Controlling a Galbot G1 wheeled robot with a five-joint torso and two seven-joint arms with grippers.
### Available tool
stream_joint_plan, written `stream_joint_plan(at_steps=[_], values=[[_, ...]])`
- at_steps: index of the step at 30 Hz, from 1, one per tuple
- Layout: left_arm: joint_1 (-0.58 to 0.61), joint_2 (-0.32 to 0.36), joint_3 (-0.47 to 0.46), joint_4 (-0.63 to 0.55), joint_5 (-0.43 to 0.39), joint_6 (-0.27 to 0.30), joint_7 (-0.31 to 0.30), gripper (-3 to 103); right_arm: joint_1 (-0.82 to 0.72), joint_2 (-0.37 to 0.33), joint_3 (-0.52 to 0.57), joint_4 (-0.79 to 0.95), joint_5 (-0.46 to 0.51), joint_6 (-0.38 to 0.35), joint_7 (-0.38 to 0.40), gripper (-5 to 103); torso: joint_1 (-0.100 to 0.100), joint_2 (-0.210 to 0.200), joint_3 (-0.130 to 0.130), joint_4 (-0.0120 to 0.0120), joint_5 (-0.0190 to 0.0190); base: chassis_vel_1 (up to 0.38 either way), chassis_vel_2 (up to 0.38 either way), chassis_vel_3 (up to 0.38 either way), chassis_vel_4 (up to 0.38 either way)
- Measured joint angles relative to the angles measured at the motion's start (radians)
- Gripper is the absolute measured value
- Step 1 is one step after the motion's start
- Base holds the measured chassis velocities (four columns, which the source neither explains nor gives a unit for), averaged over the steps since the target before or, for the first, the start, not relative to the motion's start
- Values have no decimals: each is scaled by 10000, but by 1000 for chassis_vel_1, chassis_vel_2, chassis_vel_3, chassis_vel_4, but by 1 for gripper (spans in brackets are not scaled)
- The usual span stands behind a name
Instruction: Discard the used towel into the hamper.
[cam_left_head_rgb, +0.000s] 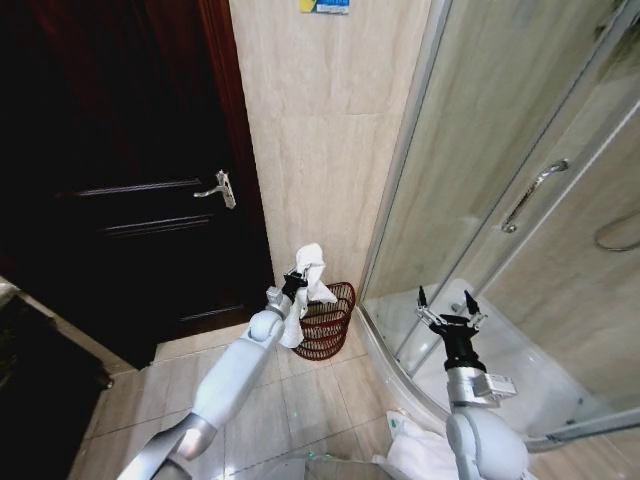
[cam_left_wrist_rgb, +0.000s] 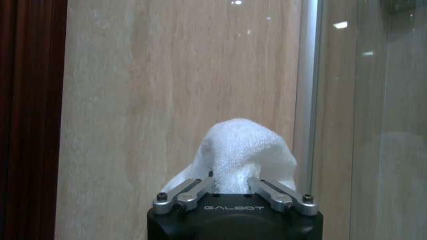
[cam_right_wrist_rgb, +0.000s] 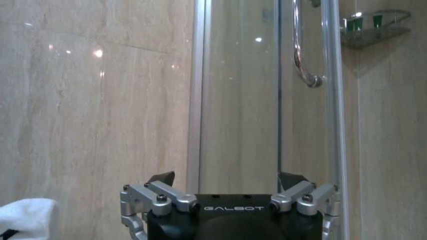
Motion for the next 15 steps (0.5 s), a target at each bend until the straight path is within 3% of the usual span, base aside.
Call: stream_joint_plan(at_steps=[15], values=[[182, 90, -158, -758, 0, 150, -54, 7, -75, 7, 18, 15, 0, 17, -15, 100, -306, -678, -373, 0, 0, 0, 0, 0, 0]])
